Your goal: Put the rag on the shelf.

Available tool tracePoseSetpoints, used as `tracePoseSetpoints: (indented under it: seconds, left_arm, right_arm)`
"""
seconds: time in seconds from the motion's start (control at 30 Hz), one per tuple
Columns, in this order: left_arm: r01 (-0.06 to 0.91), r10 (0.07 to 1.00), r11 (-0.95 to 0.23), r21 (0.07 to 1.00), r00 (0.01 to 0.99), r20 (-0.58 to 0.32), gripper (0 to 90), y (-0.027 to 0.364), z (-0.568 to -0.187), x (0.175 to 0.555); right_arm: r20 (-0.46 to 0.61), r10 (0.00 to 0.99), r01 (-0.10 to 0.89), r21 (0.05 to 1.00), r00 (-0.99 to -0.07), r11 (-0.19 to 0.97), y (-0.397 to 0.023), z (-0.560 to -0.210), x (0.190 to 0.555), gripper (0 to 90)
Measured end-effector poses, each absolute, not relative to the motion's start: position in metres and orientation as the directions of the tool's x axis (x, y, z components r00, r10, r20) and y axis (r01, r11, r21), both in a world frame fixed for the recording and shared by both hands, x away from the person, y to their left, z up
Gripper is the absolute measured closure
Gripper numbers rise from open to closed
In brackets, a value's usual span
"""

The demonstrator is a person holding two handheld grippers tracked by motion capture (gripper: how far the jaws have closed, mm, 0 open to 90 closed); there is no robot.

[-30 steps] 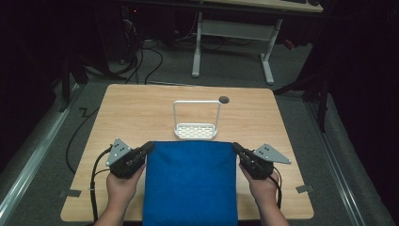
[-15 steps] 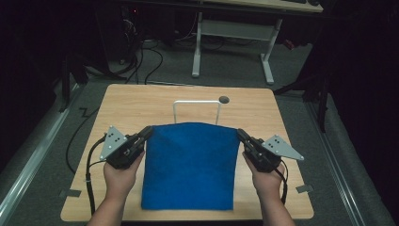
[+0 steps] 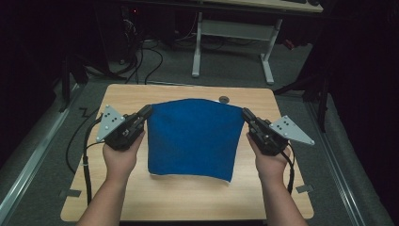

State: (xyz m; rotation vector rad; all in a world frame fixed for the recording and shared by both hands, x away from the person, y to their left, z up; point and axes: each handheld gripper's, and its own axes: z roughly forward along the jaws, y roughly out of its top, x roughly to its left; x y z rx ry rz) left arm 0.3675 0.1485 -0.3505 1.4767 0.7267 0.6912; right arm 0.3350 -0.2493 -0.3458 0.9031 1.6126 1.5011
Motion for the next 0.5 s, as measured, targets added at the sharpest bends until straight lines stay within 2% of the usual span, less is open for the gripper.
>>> tracePoseSetpoints:
  seconds: [0.23, 0.5]
  left_arm:
    - [0.014, 0.794, -0.015, 1.0, 0.608, 0.003, 87.7, 0.152, -0.341, 0.379]
    - [0.053, 0.799, -0.045, 0.998, 0.602, 0.004, 87.7, 0.149, -0.339, 0.407]
  right_arm:
    - [-0.06, 0.885, -0.004, 0.998, -0.461, 0.066, -0.252, -0.336, 0.342, 88.8]
    - [-0.058, 0.899, -0.012, 0.998, -0.434, 0.059, -0.254, -0.324, 0.362, 88.9]
